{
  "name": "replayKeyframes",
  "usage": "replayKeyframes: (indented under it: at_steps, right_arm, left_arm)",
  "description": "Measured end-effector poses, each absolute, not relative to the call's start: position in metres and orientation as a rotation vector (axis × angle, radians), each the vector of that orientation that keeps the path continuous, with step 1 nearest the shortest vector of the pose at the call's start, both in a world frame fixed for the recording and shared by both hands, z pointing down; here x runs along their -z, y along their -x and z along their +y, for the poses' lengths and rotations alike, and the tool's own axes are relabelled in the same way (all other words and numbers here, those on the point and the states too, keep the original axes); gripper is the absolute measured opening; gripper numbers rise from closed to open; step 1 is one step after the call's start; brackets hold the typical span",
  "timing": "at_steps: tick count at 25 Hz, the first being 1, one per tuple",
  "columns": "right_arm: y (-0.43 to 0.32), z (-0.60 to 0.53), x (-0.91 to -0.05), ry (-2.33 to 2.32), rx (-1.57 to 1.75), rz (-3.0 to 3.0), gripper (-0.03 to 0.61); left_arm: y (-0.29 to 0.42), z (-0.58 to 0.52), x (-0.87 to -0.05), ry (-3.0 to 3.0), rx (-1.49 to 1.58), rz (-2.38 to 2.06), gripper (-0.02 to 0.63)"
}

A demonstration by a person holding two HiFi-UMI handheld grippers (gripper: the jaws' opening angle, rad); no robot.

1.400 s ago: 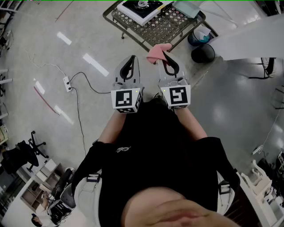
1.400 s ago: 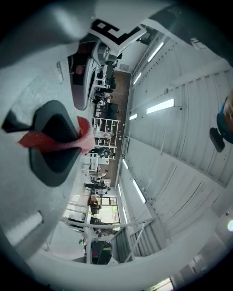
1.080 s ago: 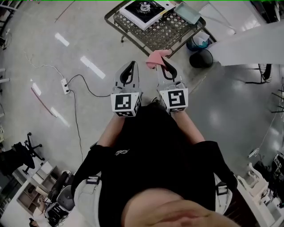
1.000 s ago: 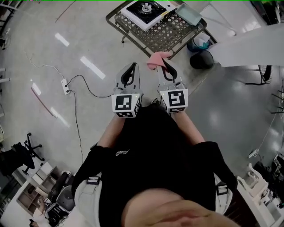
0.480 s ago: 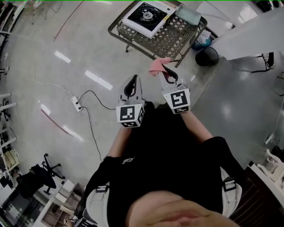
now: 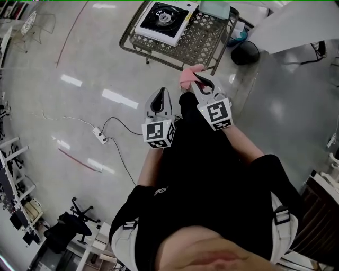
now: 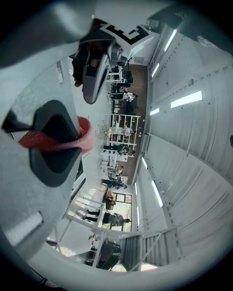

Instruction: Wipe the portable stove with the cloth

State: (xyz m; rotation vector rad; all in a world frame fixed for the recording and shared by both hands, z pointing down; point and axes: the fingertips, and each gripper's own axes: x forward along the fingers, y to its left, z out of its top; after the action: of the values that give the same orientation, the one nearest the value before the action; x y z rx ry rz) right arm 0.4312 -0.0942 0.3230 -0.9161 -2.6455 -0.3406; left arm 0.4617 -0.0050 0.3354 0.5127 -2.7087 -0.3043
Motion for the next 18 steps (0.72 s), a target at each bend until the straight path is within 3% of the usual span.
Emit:
replayKeyframes:
  at_steps: [18]
  right_arm:
    - [-0.228,-0.14,-0.386,0.803,0.091,-2.545,0.026]
  left_arm:
    - [-0.252,-0.026,-0.375,-0.588,0.132,-2.514,0.0]
